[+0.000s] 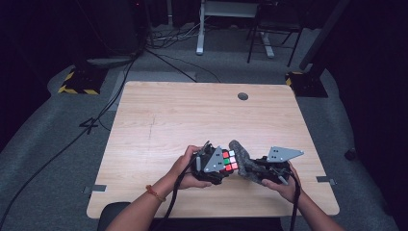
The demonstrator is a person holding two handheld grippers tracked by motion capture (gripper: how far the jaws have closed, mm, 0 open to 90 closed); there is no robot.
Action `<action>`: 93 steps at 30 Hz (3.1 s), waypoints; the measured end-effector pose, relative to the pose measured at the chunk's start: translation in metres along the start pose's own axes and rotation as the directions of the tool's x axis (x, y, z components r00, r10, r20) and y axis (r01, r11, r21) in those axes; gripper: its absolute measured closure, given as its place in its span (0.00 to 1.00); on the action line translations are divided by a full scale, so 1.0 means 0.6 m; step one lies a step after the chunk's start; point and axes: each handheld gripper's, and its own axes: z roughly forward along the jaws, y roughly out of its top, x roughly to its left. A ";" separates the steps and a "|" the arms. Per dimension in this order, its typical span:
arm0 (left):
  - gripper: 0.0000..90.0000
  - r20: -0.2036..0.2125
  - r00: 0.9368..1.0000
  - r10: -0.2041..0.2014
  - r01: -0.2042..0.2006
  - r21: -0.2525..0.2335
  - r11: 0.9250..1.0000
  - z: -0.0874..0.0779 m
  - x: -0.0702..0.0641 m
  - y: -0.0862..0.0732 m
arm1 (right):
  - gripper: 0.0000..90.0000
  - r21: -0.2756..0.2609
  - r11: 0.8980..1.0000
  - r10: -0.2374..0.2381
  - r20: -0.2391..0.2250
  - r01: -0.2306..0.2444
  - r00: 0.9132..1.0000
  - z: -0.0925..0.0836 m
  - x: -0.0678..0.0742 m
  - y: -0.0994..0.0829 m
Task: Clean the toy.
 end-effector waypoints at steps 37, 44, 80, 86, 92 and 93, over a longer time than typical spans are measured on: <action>0.37 0.005 1.000 -0.004 0.004 -0.035 0.999 -0.005 0.000 -0.005 | 0.84 -0.038 0.998 0.046 -0.030 -0.047 0.999 0.001 -0.016 -0.007; 0.36 0.036 0.999 -0.009 0.009 -0.018 1.000 0.004 0.005 -0.012 | 0.85 -0.116 0.989 0.081 -0.112 -0.094 0.990 -0.003 -0.013 -0.005; 0.37 0.052 0.998 -0.044 0.047 -0.063 0.997 0.003 0.007 -0.008 | 0.85 -0.115 0.993 0.016 -0.009 -0.017 1.000 -0.016 0.008 0.016; 0.37 0.038 0.999 -0.030 0.033 -0.069 0.997 -0.006 0.005 -0.001 | 0.85 0.019 1.000 0.022 -0.005 -0.022 1.000 0.012 0.003 0.001; 0.37 0.014 0.999 -0.048 0.049 -0.047 0.998 -0.009 0.016 -0.012 | 0.84 -0.003 1.000 0.017 0.002 -0.017 1.000 -0.001 -0.001 0.007; 0.37 0.002 0.999 -0.042 0.042 -0.034 0.999 -0.009 0.017 -0.014 | 0.84 -0.002 1.000 0.016 0.003 -0.016 1.000 -0.002 -0.001 0.007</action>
